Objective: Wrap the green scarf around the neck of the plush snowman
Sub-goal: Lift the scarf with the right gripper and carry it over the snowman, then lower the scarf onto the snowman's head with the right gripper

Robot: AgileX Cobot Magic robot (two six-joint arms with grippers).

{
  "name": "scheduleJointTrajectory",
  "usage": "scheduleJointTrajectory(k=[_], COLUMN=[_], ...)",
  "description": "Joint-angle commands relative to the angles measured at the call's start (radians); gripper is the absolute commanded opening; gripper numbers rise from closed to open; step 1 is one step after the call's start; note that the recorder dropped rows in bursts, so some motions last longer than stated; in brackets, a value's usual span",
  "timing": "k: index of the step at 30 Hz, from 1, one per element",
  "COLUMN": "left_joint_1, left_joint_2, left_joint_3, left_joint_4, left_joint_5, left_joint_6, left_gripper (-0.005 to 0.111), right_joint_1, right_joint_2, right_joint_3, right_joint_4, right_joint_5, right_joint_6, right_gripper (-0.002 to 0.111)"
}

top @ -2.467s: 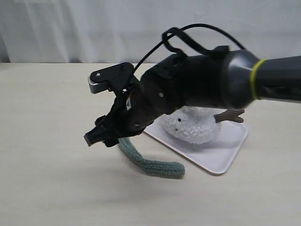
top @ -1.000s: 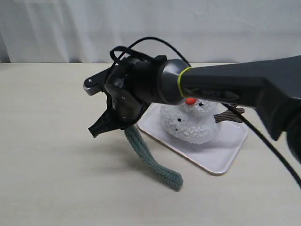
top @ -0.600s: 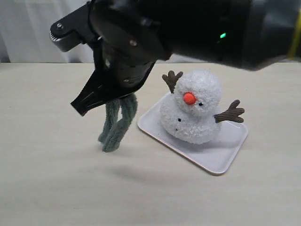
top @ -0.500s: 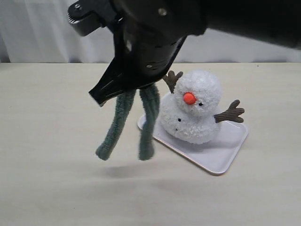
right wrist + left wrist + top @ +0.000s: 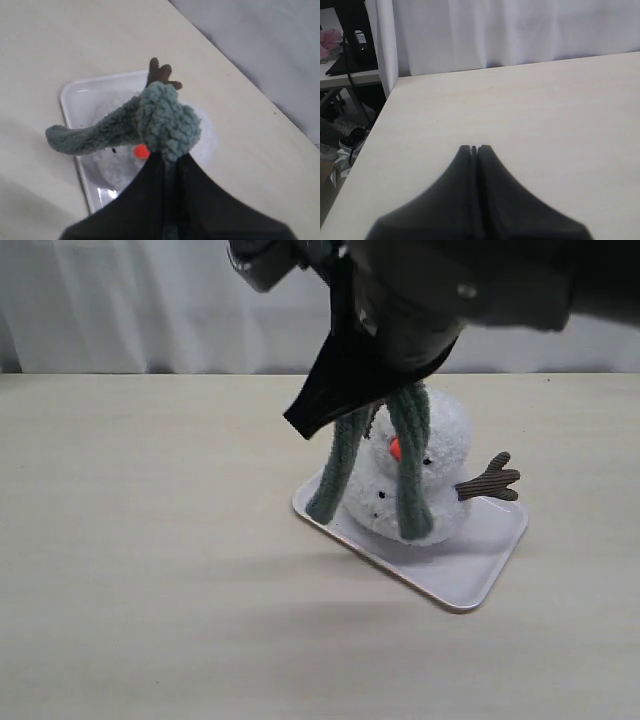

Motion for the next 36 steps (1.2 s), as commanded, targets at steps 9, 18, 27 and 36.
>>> scheduleJointTrajectory(k=[9,18,27,36], left_joint_1=[0.0,0.0,0.0,0.0], left_joint_2=[-0.002,-0.002,-0.002,-0.002], left_joint_3=[0.003,0.003,0.003,0.003], left_joint_4=[-0.002,-0.002,-0.002,-0.002], left_joint_5=[-0.012,-0.012,-0.012,-0.012], left_joint_6=[-0.002,-0.002,-0.002,-0.002], left_gripper=[0.0,0.0,0.0,0.0], right_joint_1=[-0.006,-0.013,-0.138,-0.243], right_joint_2=[-0.002,0.0,0.002,0.002], right_joint_3=[0.149,0.164,0.217,0.301], right_joint_4=[-0.247,-0.376,-0.338,-0.338], right_joint_5=[-0.007,-0.181,-0.218,-0.324], right_joint_6=[0.222,0.313,0.378,0.393], right_gripper=[0.004,0.004,0.004,0.004])
